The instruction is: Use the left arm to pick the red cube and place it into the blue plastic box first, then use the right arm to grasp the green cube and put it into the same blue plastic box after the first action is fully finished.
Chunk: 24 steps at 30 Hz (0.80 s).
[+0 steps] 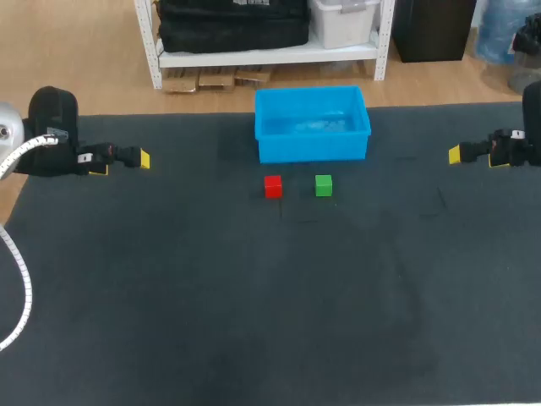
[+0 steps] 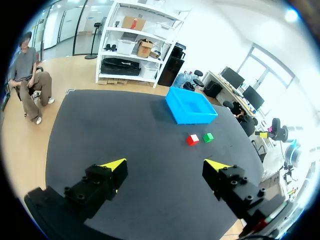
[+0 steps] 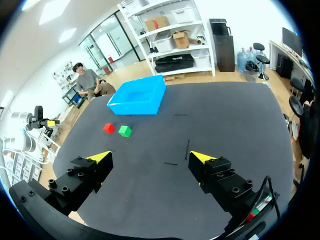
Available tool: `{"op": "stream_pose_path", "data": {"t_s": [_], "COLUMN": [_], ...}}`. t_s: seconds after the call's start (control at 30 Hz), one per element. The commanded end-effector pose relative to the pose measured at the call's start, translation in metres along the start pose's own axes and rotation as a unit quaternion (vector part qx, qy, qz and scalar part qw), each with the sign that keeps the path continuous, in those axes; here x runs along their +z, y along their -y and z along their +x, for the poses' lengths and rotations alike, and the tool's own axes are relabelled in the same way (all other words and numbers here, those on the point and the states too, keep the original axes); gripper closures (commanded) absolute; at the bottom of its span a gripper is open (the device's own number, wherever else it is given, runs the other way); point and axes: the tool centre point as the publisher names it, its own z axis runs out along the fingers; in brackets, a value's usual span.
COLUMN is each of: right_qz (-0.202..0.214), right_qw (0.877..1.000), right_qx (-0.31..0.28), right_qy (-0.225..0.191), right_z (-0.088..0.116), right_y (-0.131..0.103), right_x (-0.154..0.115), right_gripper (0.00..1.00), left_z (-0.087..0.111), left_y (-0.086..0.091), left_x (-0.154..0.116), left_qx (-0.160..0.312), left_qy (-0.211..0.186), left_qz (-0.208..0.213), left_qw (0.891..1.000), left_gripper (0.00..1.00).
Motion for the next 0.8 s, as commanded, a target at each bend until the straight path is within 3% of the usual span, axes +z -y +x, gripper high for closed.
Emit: {"op": "stream_pose_path", "data": {"t_s": [0.03, 0.8], "right_qz": [0.001, 0.001], "right_qw": [1.0, 1.0], "right_qx": [0.0, 0.0], "right_qy": [-0.001, -0.001], "right_z": [-0.0003, -0.0003], "right_y": [0.0, 0.0], "right_x": [0.0001, 0.0001], "right_gripper": [0.0, 0.0], "left_z": [0.0005, -0.001], "left_y": [-0.0014, 0.0048], "left_x": [0.0002, 0.0019], "left_qx": [0.001, 0.002], "left_qy": [0.002, -0.007], "left_qz": [0.003, -0.005], "left_qw": [1.0, 1.0], "left_gripper": [0.0, 0.0]}}
